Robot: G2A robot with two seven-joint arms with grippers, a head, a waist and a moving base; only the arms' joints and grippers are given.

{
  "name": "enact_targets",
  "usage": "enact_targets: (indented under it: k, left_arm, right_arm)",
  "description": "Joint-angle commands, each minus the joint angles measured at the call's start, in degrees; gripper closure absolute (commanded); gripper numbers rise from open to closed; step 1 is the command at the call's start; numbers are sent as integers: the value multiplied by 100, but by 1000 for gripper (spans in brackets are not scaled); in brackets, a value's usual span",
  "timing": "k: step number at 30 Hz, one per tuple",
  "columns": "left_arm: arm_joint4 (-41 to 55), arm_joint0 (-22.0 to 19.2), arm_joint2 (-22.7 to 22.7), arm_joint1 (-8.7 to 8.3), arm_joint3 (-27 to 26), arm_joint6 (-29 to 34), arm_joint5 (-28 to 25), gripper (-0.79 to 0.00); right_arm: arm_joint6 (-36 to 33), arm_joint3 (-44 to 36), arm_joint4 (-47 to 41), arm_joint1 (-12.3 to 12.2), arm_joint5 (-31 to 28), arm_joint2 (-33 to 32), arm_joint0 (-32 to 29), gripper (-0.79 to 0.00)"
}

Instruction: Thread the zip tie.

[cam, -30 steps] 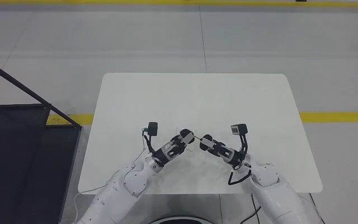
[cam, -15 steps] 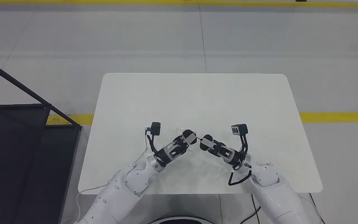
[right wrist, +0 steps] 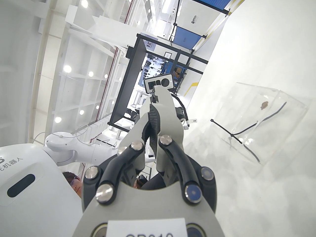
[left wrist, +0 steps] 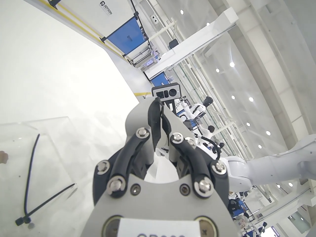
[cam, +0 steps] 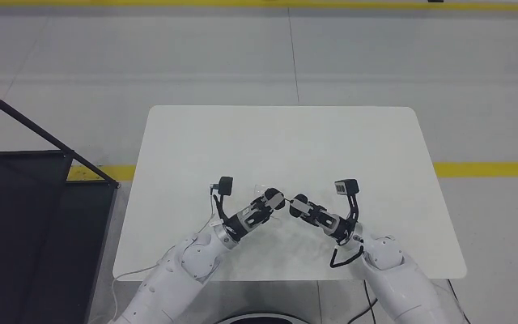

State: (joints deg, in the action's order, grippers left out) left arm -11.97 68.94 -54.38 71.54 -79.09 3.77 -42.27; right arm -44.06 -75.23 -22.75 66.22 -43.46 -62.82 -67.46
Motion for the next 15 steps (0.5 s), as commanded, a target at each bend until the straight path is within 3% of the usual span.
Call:
enact_targets:
  k: [1, 4, 6, 10, 15]
  left_arm:
    - [4, 0, -8, 8, 9, 27, -5, -99]
    - [-6, 0, -15, 19, 21, 70, -21, -231]
    - [-8, 0, -18, 28, 29, 93, -23, -268]
    - [4, -3, -30, 45, 42, 123, -39, -249]
    - [21, -1, -47, 66, 59, 144, -63, -166]
  right_arm:
    - [35, -3, 21, 4, -22, -1, -7, 0]
    - [86, -3, 53, 11, -42, -1, -19, 0]
    - [103, -7, 70, 15, -42, 0, -22, 0]
    - [120, -7, 92, 19, -44, -6, -24, 0]
    - [138, -4, 119, 24, -22, -12, -26, 0]
